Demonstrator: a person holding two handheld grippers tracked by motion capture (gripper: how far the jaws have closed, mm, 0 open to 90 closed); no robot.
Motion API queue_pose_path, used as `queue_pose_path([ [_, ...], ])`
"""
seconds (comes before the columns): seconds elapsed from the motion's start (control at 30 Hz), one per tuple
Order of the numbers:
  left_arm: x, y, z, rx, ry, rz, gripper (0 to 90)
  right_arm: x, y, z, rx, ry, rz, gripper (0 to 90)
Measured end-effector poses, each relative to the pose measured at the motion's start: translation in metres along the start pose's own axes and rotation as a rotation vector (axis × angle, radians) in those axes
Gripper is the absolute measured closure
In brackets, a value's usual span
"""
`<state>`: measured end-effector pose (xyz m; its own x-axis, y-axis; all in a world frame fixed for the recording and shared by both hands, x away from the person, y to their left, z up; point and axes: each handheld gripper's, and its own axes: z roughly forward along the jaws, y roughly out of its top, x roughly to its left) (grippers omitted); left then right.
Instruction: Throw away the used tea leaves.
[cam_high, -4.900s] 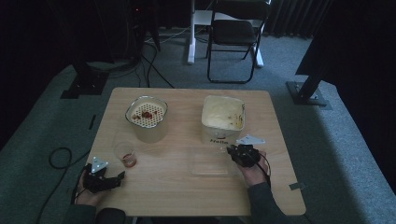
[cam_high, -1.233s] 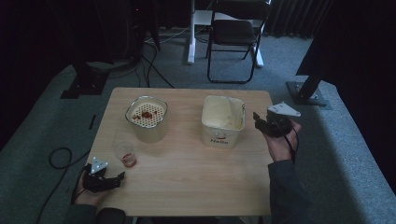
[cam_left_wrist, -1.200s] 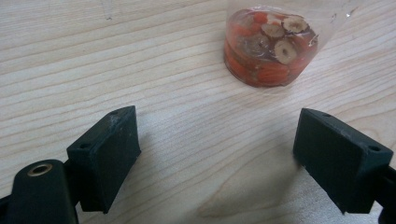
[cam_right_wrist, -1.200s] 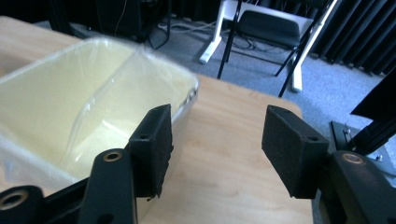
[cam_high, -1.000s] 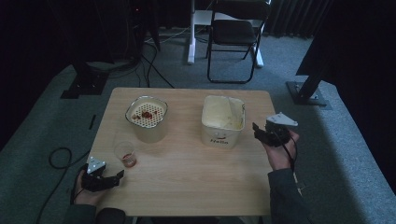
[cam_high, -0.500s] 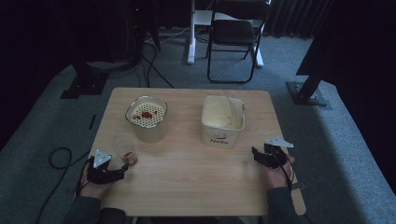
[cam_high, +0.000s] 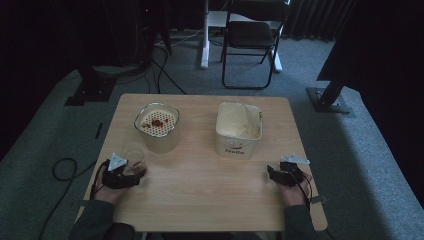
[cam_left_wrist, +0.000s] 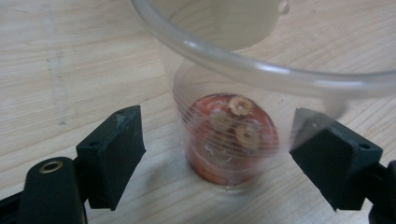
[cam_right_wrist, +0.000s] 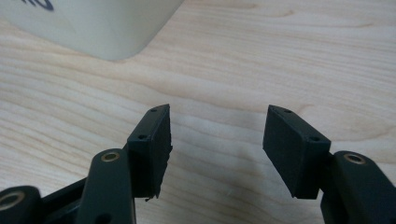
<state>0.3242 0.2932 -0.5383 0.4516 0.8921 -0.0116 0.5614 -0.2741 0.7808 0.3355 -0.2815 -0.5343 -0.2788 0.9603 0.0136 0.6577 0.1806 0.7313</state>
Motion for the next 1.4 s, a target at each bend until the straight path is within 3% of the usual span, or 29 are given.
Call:
queue_pose_path([
  [0.07, 0.000, 0.001, 0.000, -0.016, -0.003, 0.004, 19.1, 0.000, -0.001, 0.000, 0.001, -0.001, 0.001, 41.4],
  [0.27, -0.004, 0.006, -0.017, -0.154, 0.014, 0.031, 19.1, -0.001, -0.002, 0.001, 0.006, -0.001, 0.003, 41.4],
  [0.4, -0.002, 0.009, -0.024, -0.215, 0.004, 0.005, 19.1, 0.000, -0.003, 0.002, 0.012, 0.000, -0.001, 41.2],
  [0.73, -0.008, 0.018, -0.023, -0.227, -0.018, 0.008, 24.1, 0.000, -0.004, 0.003, 0.019, 0.006, -0.010, 41.2],
  [1.0, -0.007, 0.040, -0.021, -0.280, 0.019, -0.005, 24.7, 0.004, -0.007, 0.005, 0.034, 0.012, -0.023, 40.3],
  [1.13, -0.004, 0.054, -0.023, -0.302, 0.026, 0.014, 27.1, 0.009, -0.008, 0.005, 0.029, 0.024, -0.030, 39.8],
  [1.4, 0.011, 0.081, -0.042, -0.362, 0.079, 0.020, 28.2, 0.010, -0.010, 0.005, 0.018, 0.029, -0.033, 39.3],
])
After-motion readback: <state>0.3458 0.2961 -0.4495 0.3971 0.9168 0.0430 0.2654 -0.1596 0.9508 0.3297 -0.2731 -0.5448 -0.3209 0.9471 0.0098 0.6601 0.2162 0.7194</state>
